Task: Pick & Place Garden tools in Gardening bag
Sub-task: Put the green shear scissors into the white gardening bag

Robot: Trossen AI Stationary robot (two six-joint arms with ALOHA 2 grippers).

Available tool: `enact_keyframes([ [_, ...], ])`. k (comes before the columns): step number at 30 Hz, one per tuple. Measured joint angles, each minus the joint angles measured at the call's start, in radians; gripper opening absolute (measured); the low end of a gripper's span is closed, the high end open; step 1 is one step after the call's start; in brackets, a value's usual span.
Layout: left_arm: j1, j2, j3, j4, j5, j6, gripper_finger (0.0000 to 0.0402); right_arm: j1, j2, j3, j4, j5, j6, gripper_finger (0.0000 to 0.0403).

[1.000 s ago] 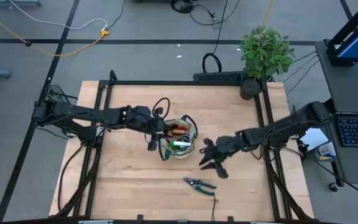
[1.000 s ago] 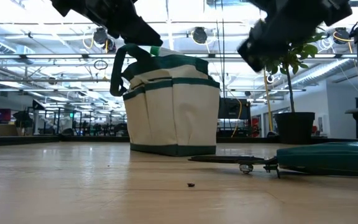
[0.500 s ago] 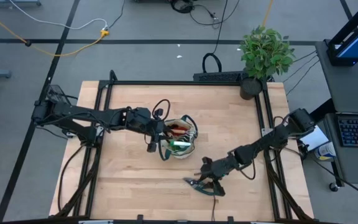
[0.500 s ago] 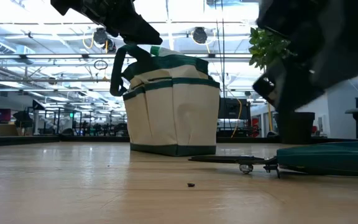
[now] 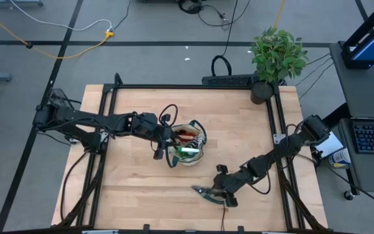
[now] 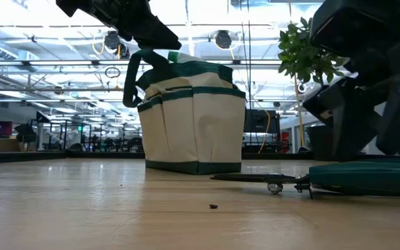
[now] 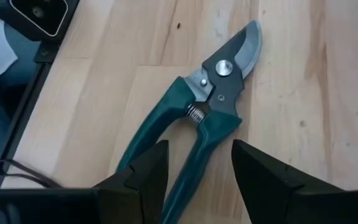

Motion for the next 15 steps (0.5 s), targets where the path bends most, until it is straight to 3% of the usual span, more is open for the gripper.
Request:
enact_keyframes([
  [15, 0.0, 0.0, 0.0, -0.004, 0.0, 0.0, 0.0129, 0.003, 0.076, 0.002, -0.012, 0.002, -0.032, 0.0155],
])
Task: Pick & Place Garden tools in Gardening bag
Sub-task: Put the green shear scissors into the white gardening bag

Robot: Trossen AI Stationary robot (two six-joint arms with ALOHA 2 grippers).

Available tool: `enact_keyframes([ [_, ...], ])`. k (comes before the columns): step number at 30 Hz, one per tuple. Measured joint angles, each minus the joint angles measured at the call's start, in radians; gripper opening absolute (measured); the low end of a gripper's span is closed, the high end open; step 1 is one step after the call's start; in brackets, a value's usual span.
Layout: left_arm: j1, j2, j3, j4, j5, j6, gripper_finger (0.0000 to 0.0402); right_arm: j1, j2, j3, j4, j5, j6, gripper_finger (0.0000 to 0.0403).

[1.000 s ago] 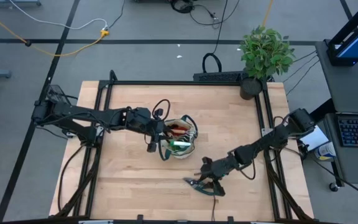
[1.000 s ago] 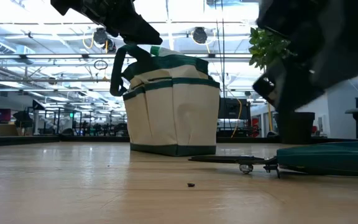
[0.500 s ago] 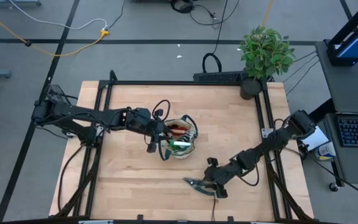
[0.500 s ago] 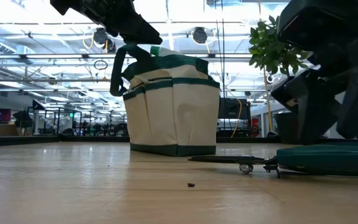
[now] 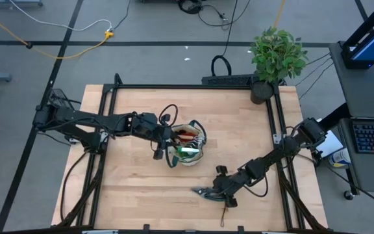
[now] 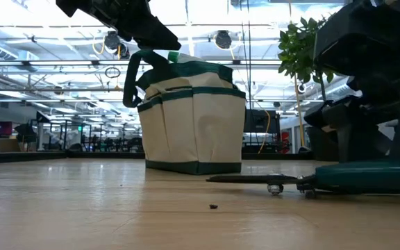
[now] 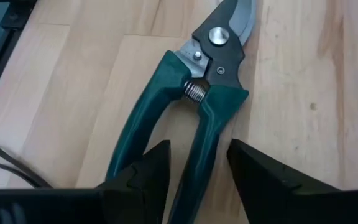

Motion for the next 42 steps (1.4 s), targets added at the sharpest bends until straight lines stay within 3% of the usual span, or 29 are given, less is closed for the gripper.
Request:
enact_keyframes([
  [10, 0.0, 0.0, 0.0, -0.002, 0.0, 0.0, 0.0129, -0.004, 0.001, 0.001, -0.067, 0.019, -0.002, 0.0039],
  [25, 0.0, 0.0, 0.0, -0.002, 0.0, 0.0, 0.0129, -0.066, -0.219, -0.006, -0.213, 0.075, -0.086, 0.004],
  [29, 0.0, 0.0, 0.0, -0.002, 0.0, -0.001, 0.0129, -0.105, -0.309, 0.007, -0.226, 0.076, -0.203, 0.0043],
  [34, 0.0, 0.0, 0.0, 0.006, 0.0, -0.033, 0.0129, -0.161, -0.369, 0.137, -0.416, 0.122, -0.392, 0.0044],
  [38, -0.001, 0.0, 0.0, 0.008, 0.001, -0.052, 0.0129, -0.21, -0.365, 0.308, -0.661, 0.223, -0.565, 0.0045],
  [42, -0.001, -0.001, 0.0, 0.01, -0.02, -0.053, 0.0129, -0.272, -0.355, 0.439, -0.802, 0.26, -0.713, 0.0045],
])
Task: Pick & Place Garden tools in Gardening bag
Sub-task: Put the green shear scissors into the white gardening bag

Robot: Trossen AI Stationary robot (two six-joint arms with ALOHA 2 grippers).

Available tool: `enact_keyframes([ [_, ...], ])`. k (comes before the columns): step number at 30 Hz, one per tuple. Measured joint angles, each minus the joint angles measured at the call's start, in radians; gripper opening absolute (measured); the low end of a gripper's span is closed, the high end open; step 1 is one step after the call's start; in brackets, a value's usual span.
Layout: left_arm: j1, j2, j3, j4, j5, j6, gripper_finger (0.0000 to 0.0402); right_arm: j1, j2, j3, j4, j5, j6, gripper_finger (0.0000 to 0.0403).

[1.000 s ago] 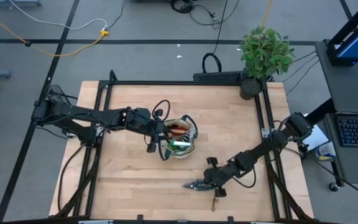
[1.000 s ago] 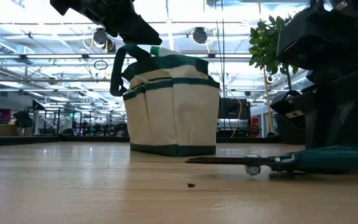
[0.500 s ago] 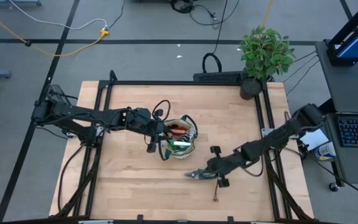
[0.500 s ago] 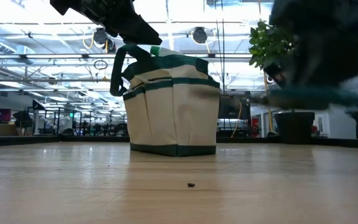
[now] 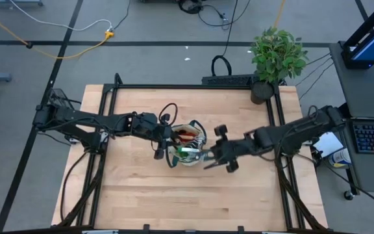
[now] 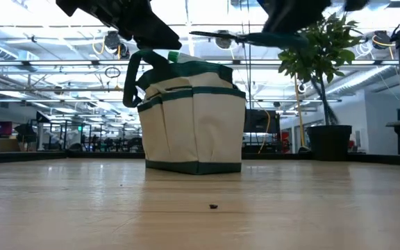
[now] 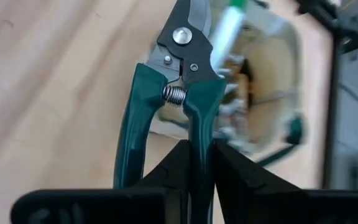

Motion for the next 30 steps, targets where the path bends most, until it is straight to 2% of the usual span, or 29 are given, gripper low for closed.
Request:
enact_keyframes([
  [3, -0.001, -0.024, 0.0, -0.012, -0.067, 0.022, 0.0129, -0.044, 0.0, 0.057, -0.039, 0.034, -0.15, 0.0046],
  [8, 0.0, -0.072, 0.0, -0.014, -0.185, 0.059, 0.0129, -0.117, 0.001, 0.075, -0.033, 0.188, -0.528, 0.0046],
  [14, -0.001, -0.144, 0.001, -0.081, -0.296, 0.059, 0.0129, -0.174, 0.074, 0.073, 0.011, 0.316, -0.798, 0.0047],
  [20, -0.001, -0.194, 0.001, -0.191, -0.329, 0.024, 0.0129, -0.149, 0.21, 0.071, 0.23, 0.477, -1.2, 0.0047],
  [26, -0.003, -0.197, 0.0, -0.275, -0.329, 0.003, 0.0129, -0.11, 0.302, 0.075, 0.494, 0.49, -1.531, 0.0047],
  [30, -0.003, -0.195, 0.0, -0.321, -0.33, -0.002, 0.0129, -0.092, 0.364, 0.074, 0.553, 0.492, -1.691, 0.0047],
])
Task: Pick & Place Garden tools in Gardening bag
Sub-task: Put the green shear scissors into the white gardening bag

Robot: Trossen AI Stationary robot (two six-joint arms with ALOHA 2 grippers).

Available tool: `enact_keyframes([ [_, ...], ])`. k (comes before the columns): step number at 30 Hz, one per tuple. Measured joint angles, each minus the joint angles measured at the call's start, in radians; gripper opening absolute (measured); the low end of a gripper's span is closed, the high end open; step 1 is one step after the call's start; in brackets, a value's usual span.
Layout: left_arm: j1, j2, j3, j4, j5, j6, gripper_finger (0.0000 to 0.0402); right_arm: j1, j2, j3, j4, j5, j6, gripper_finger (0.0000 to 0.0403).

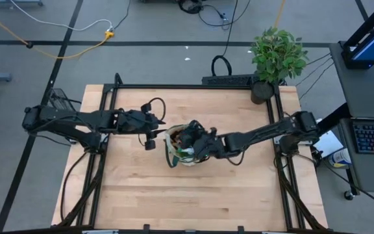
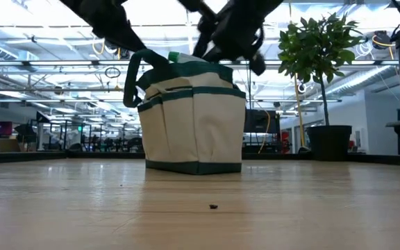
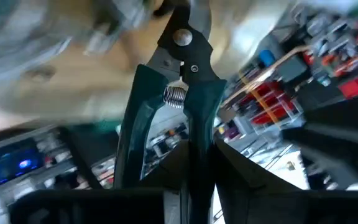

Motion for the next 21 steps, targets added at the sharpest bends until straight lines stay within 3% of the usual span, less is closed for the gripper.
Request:
enact_keyframes([
  [8, -0.006, 0.0, 0.0, -0.007, 0.0, -0.047, 0.0129, 0.007, 0.09, 0.001, 0.04, 0.002, -0.03, 0.0055],
  [13, -0.015, 0.0, 0.0, -0.001, 0.0, -0.06, 0.0129, 0.008, 0.11, 0.0, 0.141, 0.063, 0.028, 0.0091],
  [21, -0.022, 0.0, 0.0, 0.001, 0.001, -0.108, 0.0129, 0.025, 0.108, 0.0, 0.141, 0.1, 0.157, 0.0136],
])
